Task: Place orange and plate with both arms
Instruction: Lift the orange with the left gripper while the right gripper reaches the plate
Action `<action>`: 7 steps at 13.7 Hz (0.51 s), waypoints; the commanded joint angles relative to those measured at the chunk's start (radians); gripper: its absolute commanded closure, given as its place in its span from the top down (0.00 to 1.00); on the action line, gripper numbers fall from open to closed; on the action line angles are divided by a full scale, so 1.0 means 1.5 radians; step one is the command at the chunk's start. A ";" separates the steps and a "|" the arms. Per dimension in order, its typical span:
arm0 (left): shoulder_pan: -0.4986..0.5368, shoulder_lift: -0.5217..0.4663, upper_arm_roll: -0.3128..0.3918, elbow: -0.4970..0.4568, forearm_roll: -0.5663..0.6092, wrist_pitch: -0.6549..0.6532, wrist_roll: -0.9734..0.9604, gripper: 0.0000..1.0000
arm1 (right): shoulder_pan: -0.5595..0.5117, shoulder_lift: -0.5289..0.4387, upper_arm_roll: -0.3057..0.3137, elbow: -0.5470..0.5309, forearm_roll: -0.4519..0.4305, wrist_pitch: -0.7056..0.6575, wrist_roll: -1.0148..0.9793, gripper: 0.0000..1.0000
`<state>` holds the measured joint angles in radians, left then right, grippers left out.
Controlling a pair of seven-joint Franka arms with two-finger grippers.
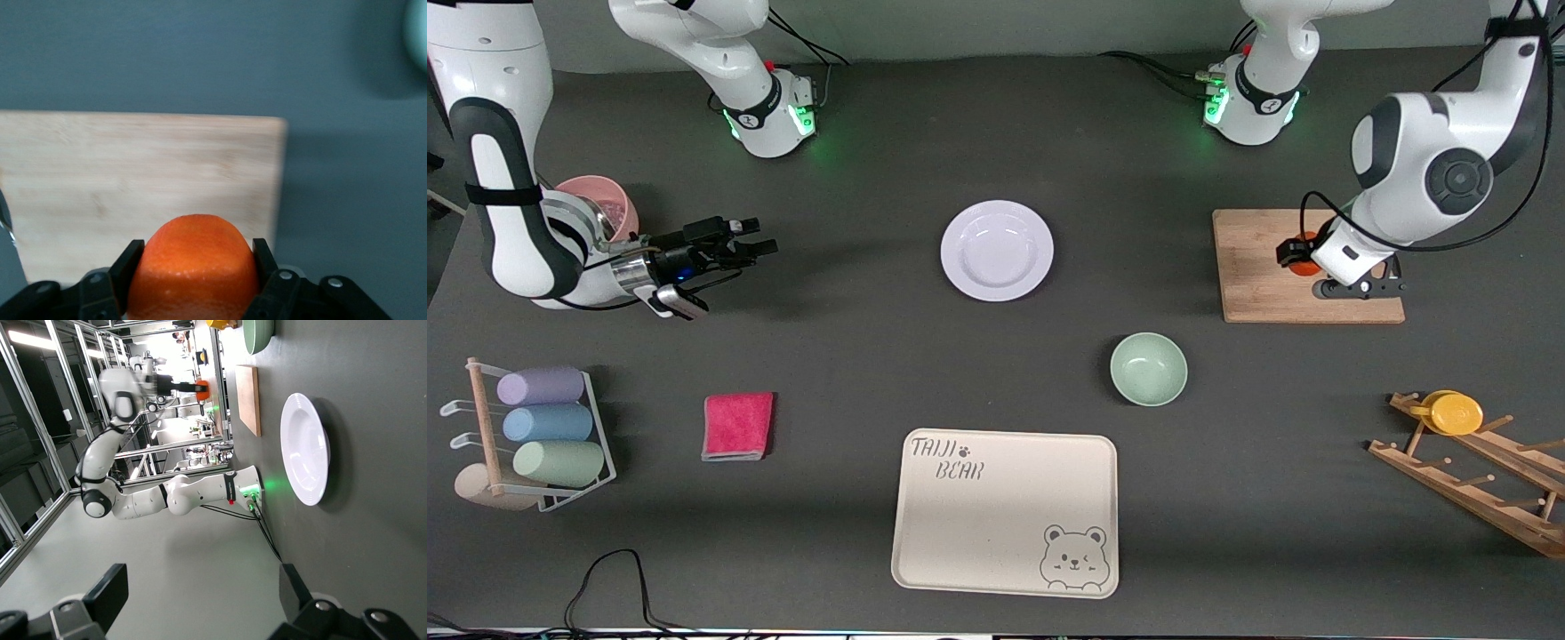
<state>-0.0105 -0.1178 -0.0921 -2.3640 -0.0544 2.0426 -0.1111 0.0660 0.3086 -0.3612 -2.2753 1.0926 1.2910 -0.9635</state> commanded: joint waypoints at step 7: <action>-0.270 0.008 0.003 0.152 -0.095 -0.095 -0.370 0.00 | 0.011 0.006 -0.004 0.006 0.016 0.010 -0.022 1.00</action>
<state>-0.3469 -0.1281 -0.1030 -2.1862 -0.1842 1.9152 -0.5645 0.0724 0.3086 -0.3613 -2.2740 1.0941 1.3025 -0.9718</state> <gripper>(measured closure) 0.291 0.000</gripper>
